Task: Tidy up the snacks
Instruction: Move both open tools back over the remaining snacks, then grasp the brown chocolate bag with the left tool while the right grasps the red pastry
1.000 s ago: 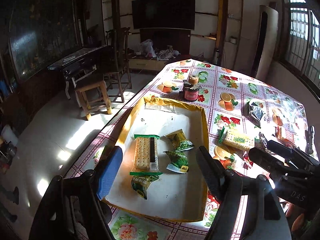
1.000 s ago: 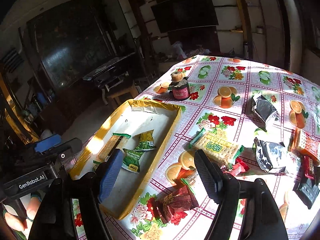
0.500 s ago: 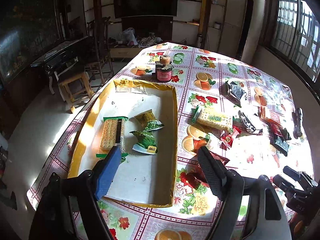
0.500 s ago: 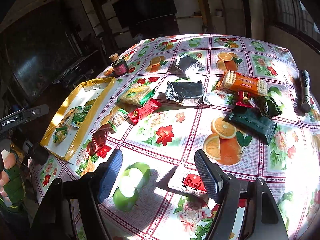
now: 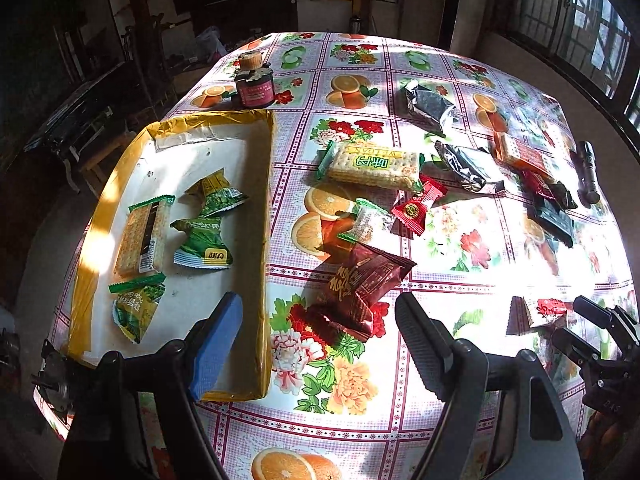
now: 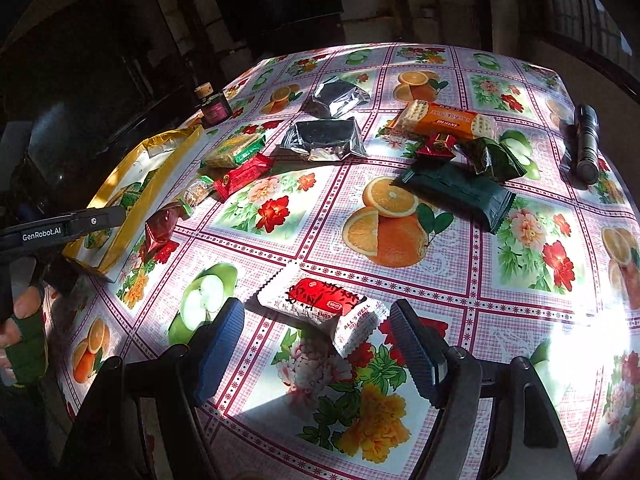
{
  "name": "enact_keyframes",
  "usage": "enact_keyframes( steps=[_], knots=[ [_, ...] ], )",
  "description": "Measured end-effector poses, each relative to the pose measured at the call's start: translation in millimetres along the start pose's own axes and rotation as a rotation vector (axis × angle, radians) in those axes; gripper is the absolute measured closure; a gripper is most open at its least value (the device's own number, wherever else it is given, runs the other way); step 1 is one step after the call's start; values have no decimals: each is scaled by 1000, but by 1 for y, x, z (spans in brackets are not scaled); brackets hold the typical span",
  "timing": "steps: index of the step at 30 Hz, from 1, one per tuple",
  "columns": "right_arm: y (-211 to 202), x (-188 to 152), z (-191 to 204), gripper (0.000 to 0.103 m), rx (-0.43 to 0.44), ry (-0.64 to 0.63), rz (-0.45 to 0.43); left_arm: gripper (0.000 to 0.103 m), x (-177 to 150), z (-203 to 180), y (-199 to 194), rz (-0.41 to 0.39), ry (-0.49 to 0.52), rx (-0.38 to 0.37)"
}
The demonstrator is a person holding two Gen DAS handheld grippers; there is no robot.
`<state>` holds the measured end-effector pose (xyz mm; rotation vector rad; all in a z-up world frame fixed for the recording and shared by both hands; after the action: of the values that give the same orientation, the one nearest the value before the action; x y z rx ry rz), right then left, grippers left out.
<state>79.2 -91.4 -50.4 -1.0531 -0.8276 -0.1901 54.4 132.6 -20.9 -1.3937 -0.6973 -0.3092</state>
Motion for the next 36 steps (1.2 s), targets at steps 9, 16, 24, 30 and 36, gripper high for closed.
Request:
enact_keyframes(
  steps=[9, 16, 24, 30, 36],
  knots=[
    [14, 0, 16, 23, 13, -105, 31, 25, -3, -8, 20, 49, 32, 2],
    [28, -2, 20, 21, 0, -206, 70, 25, -1, -14, 43, 76, 76, 38],
    [32, -6, 8, 29, -46, -202, 83, 25, -8, -20, 61, 111, 93, 32],
    [26, -7, 5, 40, -40, -162, 79, 67, -11, -27, 61, 114, 95, 6],
    [15, -9, 9, 44, -23, -122, 64, 73, -8, -32, 45, 87, 76, -54]
  ],
)
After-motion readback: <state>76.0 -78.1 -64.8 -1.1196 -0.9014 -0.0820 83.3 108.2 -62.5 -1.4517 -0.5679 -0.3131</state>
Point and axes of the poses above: each gripper's, at about its wrist camera, not at the fingertips, and y roughly the way its jaws point, z to its left, x to its top, the point moved 10 cm from there along y, roughly the way its jaws point, and after that the axes turned 6 degrees about -z, right-handed, at the moved point
